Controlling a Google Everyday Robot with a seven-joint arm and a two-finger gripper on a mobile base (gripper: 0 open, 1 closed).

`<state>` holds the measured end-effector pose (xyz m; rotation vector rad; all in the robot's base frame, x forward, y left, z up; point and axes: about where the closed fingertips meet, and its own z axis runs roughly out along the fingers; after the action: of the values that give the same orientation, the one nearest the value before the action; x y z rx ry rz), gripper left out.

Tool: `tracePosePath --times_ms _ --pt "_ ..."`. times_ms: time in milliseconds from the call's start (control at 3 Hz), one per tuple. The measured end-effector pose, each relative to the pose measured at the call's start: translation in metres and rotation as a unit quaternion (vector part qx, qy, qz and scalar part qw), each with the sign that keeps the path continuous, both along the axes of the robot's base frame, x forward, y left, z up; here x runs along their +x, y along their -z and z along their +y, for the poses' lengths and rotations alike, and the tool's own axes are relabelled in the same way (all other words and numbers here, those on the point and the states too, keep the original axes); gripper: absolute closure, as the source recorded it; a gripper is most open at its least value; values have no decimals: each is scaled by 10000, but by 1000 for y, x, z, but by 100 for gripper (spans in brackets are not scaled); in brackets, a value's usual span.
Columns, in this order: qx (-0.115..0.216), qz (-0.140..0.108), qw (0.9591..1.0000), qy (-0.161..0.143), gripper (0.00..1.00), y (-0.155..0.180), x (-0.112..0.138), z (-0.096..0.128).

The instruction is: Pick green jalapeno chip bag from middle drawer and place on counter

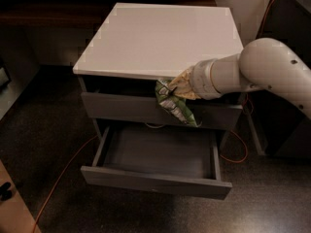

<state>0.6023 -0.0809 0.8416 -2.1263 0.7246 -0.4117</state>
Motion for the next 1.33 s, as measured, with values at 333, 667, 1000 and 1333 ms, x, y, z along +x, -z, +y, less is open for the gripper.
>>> tracePosePath --times_ms 333,667,1000,1333 --pt "-22 -292 9995 -121 100 -41 -2 -7" --pt "-128 -511 9985 -159 100 -73 8 -17" --pt "-433 -728 9963 -125 100 -114 42 -34" --pt "-769 -826 9936 -26 100 -139 78 -46"
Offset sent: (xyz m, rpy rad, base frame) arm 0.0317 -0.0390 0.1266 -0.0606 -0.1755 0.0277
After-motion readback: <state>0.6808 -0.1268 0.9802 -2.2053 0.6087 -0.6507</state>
